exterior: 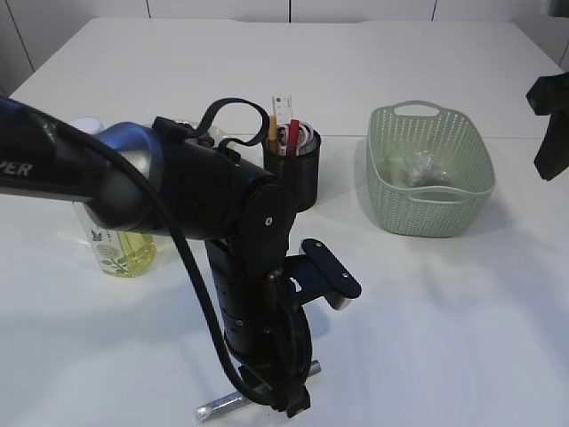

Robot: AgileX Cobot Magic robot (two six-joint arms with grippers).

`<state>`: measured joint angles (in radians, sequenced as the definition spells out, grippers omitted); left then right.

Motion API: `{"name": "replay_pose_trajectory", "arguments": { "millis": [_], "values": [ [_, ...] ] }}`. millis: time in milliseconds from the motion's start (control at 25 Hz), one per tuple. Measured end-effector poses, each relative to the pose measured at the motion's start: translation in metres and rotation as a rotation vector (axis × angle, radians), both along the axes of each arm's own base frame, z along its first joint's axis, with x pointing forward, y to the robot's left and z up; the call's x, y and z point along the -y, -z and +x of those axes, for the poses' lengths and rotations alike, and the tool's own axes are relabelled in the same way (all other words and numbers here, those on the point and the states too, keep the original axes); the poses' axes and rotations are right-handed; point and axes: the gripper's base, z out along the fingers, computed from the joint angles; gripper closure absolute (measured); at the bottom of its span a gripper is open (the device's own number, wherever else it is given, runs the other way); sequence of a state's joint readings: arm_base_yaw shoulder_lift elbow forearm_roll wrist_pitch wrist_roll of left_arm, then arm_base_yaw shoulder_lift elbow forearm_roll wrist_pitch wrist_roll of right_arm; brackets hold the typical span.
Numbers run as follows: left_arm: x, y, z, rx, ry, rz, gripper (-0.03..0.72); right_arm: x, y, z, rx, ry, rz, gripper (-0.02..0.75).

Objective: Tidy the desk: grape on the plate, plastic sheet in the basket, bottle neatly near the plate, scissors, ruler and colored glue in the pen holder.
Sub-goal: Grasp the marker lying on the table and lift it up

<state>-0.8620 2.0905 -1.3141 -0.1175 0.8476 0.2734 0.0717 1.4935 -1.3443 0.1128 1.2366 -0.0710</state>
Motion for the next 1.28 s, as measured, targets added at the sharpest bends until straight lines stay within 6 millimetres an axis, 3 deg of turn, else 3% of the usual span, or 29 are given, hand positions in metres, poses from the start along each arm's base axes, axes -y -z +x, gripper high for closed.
{"name": "replay_pose_trajectory", "arguments": {
  "millis": [400, 1280],
  "values": [
    [-0.0002, 0.0, -0.0002, -0.003, 0.0, 0.003, 0.573, 0.0, 0.0, 0.0, 0.0, 0.0, 0.0, 0.433],
    [-0.0005, 0.0088, -0.0013, -0.027, -0.004, 0.021, 0.547, 0.0, 0.0, 0.0, 0.0, -0.002, -0.001, 0.433]
  ]
}}
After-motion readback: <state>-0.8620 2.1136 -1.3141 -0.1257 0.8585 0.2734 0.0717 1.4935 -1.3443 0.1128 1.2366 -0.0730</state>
